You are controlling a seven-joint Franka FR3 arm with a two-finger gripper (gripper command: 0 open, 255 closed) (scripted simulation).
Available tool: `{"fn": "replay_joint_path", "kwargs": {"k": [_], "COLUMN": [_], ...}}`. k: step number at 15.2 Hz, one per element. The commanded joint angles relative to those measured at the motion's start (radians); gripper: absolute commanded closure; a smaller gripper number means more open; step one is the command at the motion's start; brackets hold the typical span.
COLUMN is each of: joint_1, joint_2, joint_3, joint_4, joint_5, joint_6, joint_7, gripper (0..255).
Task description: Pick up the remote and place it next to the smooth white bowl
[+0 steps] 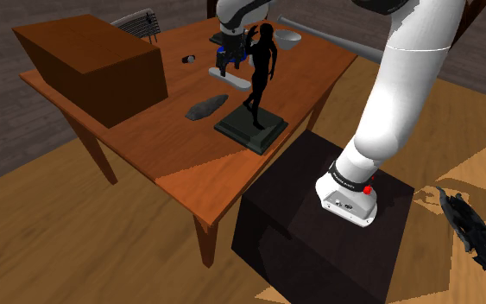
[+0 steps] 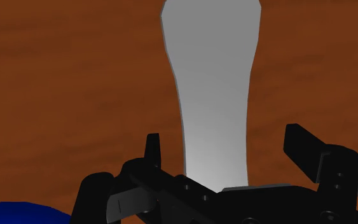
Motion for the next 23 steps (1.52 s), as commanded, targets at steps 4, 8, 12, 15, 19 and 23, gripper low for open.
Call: {"fn": "replay_joint_path", "kwargs": {"k": [4,8,12,15,19,23], "joint_1": [-0.001,-0.001,-0.001,-0.001,-0.001,-0.001], "joint_2": [0.035,0.039,0.039,0.039,0.039,0.032], "joint_3": [0.001,0.001,0.001,0.001,0.001,0.001], "joint_4": [-0.023,-0.026,-0.026,-0.026,-0.026,-0.021], "joint_5": [0.003,0.003,0.003,0.003,0.003,0.002], "joint_6": [0.059,0.065,0.065,0.065,0.065,0.054], "joint_7": [-0.002,-0.002,-0.002,-0.002,-0.002,-0.002], "gripper": [0,0,0,255,255,255]}}
